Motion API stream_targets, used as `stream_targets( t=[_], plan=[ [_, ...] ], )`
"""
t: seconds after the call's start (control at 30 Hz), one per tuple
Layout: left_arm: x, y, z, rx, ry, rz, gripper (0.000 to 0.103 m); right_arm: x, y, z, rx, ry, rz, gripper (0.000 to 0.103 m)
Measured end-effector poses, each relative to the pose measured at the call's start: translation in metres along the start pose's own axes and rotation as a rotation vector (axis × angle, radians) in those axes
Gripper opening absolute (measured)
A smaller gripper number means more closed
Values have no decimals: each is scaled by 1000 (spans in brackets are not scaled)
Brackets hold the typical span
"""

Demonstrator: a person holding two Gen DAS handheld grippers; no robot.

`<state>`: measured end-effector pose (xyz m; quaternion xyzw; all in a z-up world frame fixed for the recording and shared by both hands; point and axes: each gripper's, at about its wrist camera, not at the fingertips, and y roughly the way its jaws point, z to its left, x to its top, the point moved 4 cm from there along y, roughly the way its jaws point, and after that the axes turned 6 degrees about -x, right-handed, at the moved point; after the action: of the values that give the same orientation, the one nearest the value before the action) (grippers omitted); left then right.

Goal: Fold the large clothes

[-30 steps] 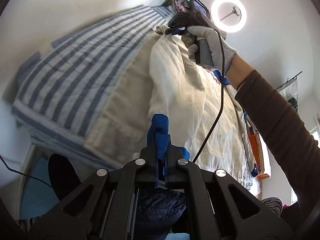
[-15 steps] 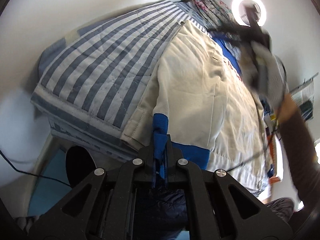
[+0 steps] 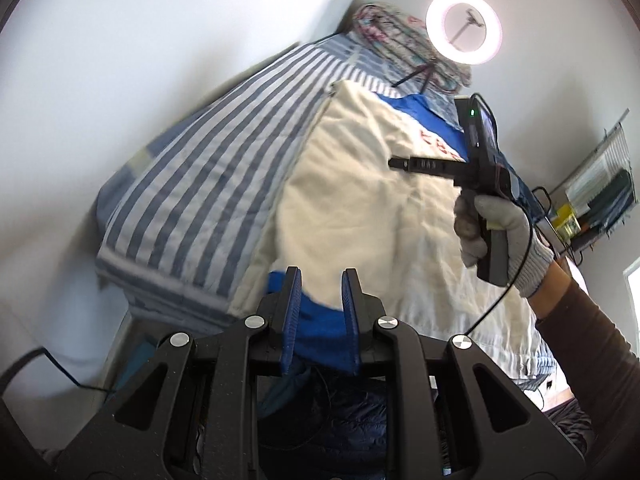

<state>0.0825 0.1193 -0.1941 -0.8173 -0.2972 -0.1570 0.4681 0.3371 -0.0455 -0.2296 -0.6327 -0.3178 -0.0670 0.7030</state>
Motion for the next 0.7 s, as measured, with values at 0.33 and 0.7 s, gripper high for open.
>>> stream_targets(
  t=[0.33,0.7],
  plan=[
    [2,42,-1,-29,-81,81,18,105,21,-61,-67,221,-127,23],
    [0,49,19,0,-121,78,18,125,111,-38,-138,154,-25,26]
  ],
)
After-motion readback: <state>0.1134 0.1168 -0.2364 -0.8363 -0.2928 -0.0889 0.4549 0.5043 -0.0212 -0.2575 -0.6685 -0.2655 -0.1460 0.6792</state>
